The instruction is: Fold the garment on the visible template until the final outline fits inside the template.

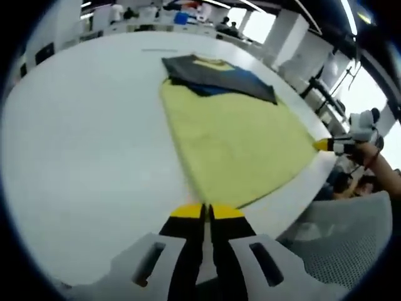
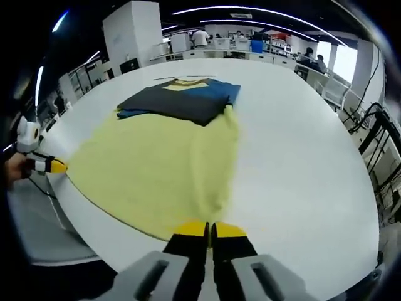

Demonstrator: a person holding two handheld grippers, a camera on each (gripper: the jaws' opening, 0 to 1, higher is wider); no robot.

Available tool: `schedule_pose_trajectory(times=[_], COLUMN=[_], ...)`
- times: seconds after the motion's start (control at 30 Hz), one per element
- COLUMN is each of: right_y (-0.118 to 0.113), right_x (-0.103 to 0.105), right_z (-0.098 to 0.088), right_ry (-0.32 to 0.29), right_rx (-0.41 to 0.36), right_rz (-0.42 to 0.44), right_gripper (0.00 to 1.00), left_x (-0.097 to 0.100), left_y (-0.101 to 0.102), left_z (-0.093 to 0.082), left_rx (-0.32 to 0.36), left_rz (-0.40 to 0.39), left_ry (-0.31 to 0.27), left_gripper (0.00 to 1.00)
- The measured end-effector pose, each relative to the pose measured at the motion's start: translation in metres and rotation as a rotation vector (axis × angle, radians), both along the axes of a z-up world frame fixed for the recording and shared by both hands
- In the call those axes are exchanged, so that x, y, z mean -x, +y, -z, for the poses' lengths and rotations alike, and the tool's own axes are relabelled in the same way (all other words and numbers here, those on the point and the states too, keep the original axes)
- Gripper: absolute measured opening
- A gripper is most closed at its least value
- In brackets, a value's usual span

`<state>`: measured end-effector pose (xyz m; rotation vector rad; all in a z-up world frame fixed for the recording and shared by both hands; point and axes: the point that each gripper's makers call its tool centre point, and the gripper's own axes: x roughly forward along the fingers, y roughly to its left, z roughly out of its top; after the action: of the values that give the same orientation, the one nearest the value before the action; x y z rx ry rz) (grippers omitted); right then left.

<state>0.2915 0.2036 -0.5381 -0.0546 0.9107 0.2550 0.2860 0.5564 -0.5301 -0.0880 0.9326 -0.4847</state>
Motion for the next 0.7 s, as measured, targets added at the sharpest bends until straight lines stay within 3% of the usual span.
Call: schedule_pose_trajectory(times=[0.33,0.57,0.7], right_y=[0.011,0.017,0.02], right_x=[0.015,0.025,0.03], right_z=[-0.014,-0.021,-0.021], right_ry=[-0.012,-0.019,-0.017], right_rx=[-0.045,-0.055,-0.076], right_rz=[-0.002,-0.004,0.01], right_gripper=[0.0,0.0,0.0], left_x=[0.005,0.012,0.017], left_y=[0.009,0.015,0.02], left_z=[-0.021,-0.025,-0.025], left_rx=[-0.032,-0.03,-0.083], left_rz=[0.07,0.075,0.11], left_ry=[-0.031,-0.015,-0.031], left_gripper=[0.0,0.0,0.0])
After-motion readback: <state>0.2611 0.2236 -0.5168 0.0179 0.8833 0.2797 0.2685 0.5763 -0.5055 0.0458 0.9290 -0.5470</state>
